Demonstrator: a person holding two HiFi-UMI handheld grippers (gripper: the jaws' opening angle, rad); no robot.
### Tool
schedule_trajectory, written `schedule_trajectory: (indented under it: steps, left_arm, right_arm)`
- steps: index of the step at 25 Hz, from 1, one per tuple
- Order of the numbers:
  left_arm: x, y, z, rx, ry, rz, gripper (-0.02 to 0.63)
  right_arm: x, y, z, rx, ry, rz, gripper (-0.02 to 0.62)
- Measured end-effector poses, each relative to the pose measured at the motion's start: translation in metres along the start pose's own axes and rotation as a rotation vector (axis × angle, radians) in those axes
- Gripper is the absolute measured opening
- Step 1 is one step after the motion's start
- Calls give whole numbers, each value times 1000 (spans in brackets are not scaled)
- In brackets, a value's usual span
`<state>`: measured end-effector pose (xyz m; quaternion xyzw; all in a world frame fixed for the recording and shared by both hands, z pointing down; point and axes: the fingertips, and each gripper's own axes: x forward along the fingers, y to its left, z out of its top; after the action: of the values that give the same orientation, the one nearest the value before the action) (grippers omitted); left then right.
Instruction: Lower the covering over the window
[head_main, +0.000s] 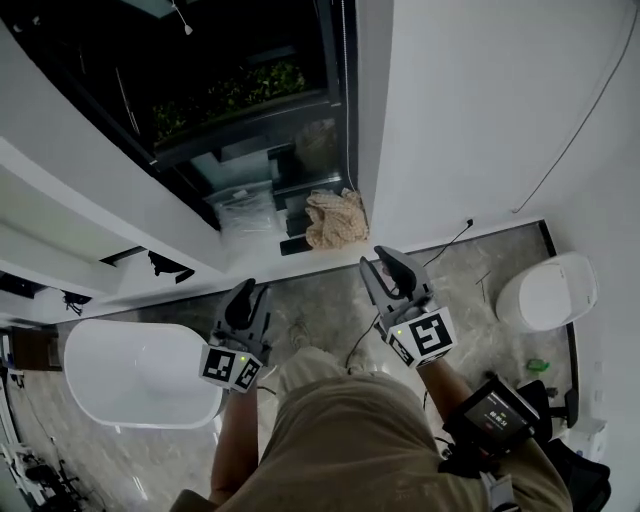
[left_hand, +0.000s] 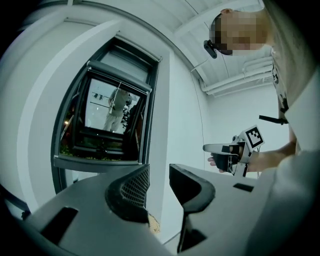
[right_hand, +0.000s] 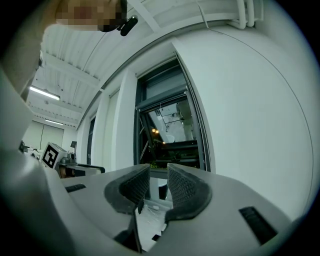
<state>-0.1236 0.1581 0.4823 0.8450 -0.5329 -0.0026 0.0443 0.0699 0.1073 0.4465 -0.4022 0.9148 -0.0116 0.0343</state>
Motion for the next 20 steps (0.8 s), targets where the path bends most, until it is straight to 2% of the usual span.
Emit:
schedule_trajectory:
  steps: [10, 20]
  left_arm:
    - [-34, 8, 1, 6, -6, 17, 114]
    - [-68, 61, -1, -21, -7, -16, 114]
  right_arm:
    - [2, 35, -4, 5, 4, 17, 110]
    - [50, 90, -10, -8, 30, 5, 110]
